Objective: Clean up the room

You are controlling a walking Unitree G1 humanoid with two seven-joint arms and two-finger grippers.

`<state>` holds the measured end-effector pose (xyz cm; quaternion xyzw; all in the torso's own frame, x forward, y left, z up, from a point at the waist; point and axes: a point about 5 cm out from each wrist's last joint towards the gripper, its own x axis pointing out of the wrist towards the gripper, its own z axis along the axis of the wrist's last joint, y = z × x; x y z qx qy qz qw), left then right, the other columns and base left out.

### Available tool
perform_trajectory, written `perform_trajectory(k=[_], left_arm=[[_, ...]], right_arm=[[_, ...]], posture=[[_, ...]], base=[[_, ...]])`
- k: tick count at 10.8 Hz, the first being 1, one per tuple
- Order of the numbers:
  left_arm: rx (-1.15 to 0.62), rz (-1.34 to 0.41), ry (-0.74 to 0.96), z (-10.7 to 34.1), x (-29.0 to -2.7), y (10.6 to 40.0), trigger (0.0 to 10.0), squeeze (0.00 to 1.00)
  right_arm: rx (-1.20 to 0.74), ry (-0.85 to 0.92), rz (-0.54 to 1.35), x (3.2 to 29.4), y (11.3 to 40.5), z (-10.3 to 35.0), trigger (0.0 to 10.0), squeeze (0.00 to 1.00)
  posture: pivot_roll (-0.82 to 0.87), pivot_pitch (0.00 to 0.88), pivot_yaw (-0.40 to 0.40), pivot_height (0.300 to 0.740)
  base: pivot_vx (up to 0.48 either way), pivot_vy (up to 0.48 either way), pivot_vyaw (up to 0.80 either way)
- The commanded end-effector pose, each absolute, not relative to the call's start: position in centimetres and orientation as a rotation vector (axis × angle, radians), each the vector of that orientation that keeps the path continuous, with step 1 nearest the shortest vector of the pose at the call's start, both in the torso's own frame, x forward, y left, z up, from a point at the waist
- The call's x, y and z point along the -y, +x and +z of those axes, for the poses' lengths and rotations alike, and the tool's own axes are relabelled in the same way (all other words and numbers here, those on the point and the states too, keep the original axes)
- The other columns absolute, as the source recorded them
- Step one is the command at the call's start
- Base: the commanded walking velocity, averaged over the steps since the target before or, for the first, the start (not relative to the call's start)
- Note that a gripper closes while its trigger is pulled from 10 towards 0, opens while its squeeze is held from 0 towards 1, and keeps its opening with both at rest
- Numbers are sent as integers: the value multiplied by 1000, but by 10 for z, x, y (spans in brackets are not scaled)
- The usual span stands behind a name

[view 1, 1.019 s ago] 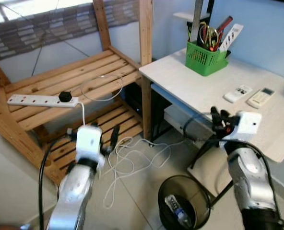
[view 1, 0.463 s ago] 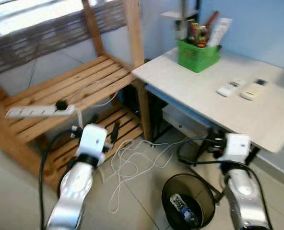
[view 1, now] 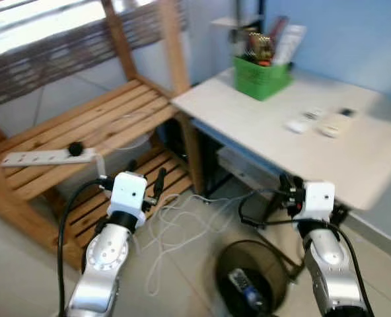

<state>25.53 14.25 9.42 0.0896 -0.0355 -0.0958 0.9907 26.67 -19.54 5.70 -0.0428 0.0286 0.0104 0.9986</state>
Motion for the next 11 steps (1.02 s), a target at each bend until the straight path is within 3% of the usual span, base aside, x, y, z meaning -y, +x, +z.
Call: perform_trajectory(k=[1, 3, 5, 7, 9, 11], left_arm=[[71, -180, 184, 94, -149, 257, 10000, 0], [69, -175, 176, 93, -149, 256, 10000, 0], [80, -169, 178, 94, -147, 257, 10000, 0], [188, -48, 146, 108, -166, 247, 10000, 0], [113, 4, 185, 87, -177, 230, 10000, 0], [71, -24, 152, 78, -152, 240, 10000, 0]], right_arm=[[-55, -89, 44, 190, 268, 56, 10000, 0], [-63, -106, 65, 187, 267, 54, 10000, 0], [-54, -115, 80, 184, 268, 56, 10000, 0], [149, -199, 141, 187, 261, 90, 10000, 0], [146, -268, 219, 188, 261, 96, 10000, 0], [127, -287, 232, 197, 275, 103, 10000, 0]], posture=[[-178, 0, 174, 740], [-178, 0, 175, 740], [-174, 0, 172, 740], [-176, 0, 166, 740], [-192, 0, 113, 740], [-190, 0, 49, 740]], base=[[0, -480, 0], [0, -480, 0], [0, 0, 0], [0, 0, 0], [0, 0, 0], [0, 0, 0]])
